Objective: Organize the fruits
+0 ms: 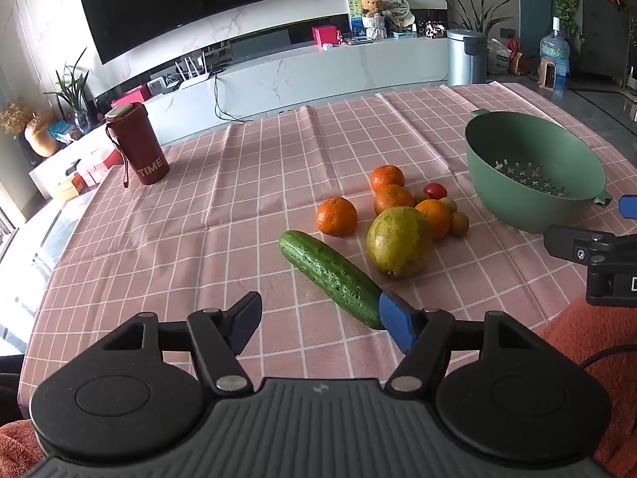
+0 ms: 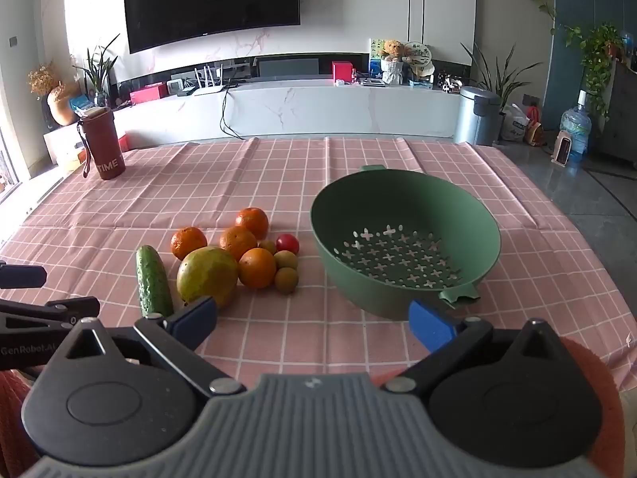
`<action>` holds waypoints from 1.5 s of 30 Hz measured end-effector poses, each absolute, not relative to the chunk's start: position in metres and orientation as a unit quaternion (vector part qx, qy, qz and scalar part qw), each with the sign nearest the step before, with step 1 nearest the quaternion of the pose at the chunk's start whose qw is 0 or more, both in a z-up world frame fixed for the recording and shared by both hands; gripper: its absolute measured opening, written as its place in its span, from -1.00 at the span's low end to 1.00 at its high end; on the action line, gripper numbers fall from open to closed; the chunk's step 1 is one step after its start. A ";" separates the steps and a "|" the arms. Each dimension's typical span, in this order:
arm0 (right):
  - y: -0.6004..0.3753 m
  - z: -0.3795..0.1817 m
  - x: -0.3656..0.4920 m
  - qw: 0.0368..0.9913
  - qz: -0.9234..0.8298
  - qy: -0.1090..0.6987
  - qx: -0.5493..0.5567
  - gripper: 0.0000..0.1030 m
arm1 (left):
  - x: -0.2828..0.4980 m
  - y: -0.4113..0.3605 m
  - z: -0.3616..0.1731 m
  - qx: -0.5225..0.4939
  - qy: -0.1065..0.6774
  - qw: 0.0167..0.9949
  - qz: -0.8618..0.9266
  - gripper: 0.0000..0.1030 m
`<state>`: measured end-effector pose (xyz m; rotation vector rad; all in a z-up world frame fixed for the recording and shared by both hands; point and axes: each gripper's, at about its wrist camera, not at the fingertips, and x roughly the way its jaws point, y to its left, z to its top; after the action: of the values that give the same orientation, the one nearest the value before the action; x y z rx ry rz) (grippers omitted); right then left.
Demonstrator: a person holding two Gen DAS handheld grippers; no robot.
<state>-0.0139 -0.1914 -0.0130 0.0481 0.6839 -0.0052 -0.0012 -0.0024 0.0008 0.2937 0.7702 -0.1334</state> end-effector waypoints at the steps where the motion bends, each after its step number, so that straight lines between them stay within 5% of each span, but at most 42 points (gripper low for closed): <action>1: -0.191 -0.013 -0.014 0.942 -0.003 0.335 0.022 0.91 | -0.002 -0.004 0.001 0.143 0.371 0.915 -0.063 0.53; 45: -0.191 -0.012 -0.015 0.942 -0.006 0.335 0.024 0.91 | -0.001 -0.006 0.006 0.130 0.368 0.917 -0.079 0.51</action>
<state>-0.0145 -0.1911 -0.0116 0.0499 0.6842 -0.0130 -0.0010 -0.0062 0.0062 0.2668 0.7571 -0.1630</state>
